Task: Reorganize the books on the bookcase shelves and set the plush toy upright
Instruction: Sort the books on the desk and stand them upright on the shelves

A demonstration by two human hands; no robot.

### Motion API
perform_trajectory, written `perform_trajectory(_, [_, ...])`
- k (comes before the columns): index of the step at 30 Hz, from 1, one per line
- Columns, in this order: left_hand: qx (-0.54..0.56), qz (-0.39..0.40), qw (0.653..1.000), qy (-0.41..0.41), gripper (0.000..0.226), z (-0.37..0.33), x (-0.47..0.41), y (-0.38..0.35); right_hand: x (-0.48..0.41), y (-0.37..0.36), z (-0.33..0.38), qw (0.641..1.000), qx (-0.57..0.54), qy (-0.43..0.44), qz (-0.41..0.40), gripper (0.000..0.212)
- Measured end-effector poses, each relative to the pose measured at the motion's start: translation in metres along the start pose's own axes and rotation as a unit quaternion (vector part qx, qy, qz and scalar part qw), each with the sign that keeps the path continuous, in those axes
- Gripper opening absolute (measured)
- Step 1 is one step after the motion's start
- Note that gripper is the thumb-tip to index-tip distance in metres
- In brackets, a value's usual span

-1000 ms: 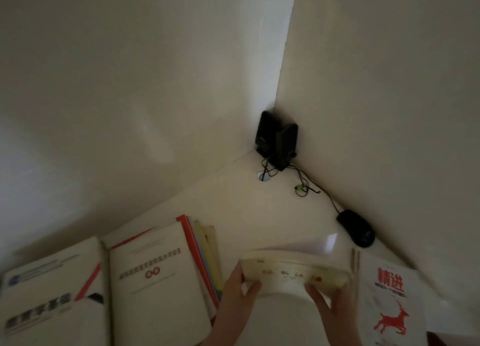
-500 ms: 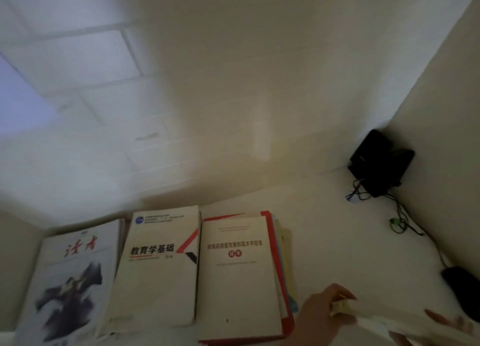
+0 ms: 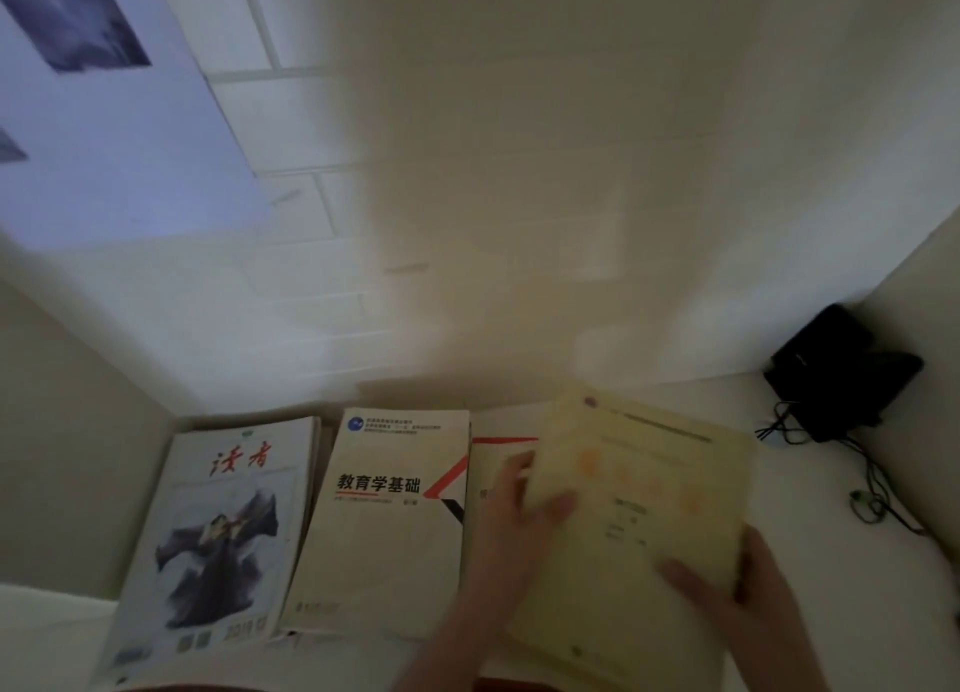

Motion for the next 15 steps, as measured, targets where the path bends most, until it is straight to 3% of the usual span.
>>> perform_trajectory(4, [0.021,-0.069,0.996,0.059,0.027,0.014,0.011,0.092,-0.013,-0.082,0.016,0.988,-0.025,0.024,0.149,0.030])
perform_trajectory(7, [-0.045,-0.124,0.989,0.071,0.028,0.027,0.020,0.150,-0.022,-0.141,0.015,0.976,0.024,0.014,0.215,0.031])
perform_trajectory(10, [-0.104,-0.167,0.979,0.058,0.027,0.046,0.020,0.188,-0.033,-0.191,-0.004,0.970,0.082,-0.001,0.227,0.034])
perform_trajectory(13, [-0.236,-0.194,0.949,0.074,0.047,0.067,0.012,0.209,-0.034,-0.221,-0.015,0.970,0.167,0.007,0.175,0.038])
perform_trajectory(15, [-0.245,-0.184,0.946,0.107,0.059,0.075,0.008,0.213,-0.033,-0.227,-0.018,0.962,0.234,0.025,0.141,0.041])
Point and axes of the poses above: each hand's wrist, its own x-axis away from the middle knuckle, its own y-axis out of the back of the hand, z = x × y, the point moved 4 cm from there along -x, towards the middle knuckle, and after that the axes turned 9 degrees about z, right-handed, at the moved point
